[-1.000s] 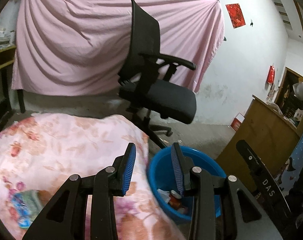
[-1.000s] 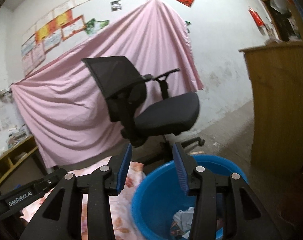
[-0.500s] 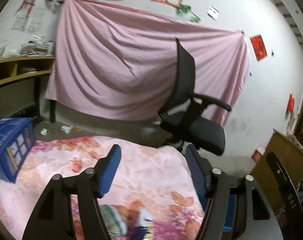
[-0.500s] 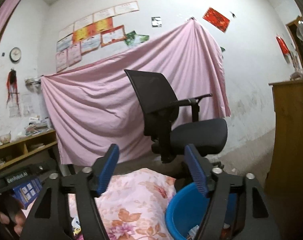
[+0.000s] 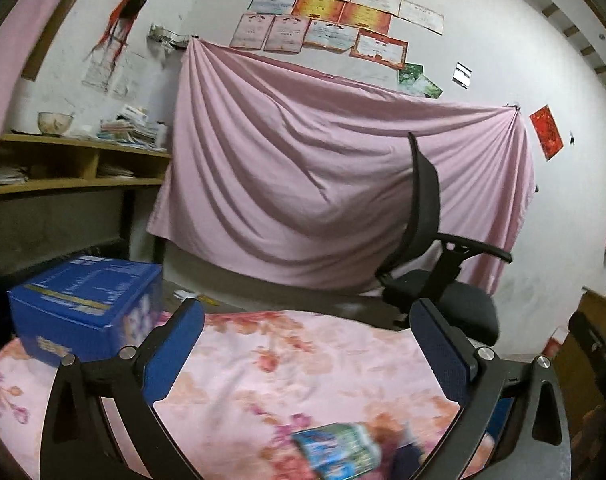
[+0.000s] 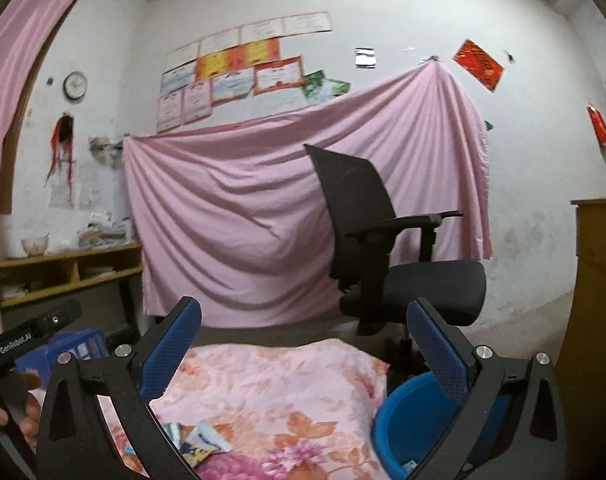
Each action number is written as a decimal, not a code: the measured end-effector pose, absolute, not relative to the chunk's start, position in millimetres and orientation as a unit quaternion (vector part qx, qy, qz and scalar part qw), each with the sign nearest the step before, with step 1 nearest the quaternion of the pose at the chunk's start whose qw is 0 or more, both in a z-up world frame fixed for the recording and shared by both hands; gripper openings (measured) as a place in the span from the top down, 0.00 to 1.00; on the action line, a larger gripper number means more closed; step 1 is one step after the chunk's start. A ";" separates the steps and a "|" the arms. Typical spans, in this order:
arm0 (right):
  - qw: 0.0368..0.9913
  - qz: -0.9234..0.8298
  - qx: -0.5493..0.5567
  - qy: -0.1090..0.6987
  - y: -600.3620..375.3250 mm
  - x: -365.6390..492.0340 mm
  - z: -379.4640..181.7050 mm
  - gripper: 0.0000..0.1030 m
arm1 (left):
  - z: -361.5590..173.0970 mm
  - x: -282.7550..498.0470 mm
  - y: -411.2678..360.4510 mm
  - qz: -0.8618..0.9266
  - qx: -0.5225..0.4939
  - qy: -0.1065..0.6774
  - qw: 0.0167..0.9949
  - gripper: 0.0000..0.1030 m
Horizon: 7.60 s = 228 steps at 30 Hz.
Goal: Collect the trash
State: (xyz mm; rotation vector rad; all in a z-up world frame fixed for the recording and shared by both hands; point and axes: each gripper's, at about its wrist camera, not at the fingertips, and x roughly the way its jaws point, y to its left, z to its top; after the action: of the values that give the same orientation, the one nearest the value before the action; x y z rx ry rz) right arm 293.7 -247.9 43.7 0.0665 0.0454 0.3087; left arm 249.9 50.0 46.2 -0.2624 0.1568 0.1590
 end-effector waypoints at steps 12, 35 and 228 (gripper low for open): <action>0.979 0.193 -0.021 0.065 -206.5 273.5 21.8 0.00 | 11.5 227.2 56.3 0.088 -0.090 0.080 0.989 0.02; 0.886 0.288 -0.039 0.362 -164.2 322.6 -44.1 0.40 | -32.5 279.4 61.8 0.018 -0.110 0.296 0.949 0.03; 0.967 0.027 0.177 0.178 -399.5 361.1 -6.0 0.48 | 36.8 381.2 -174.0 -0.173 -0.064 0.272 0.944 0.61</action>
State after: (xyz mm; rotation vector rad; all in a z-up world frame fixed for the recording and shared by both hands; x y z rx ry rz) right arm 361.1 -399.5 -6.0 0.3586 0.3607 0.0551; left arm 381.2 -174.0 36.8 -0.1304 0.5552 -0.3532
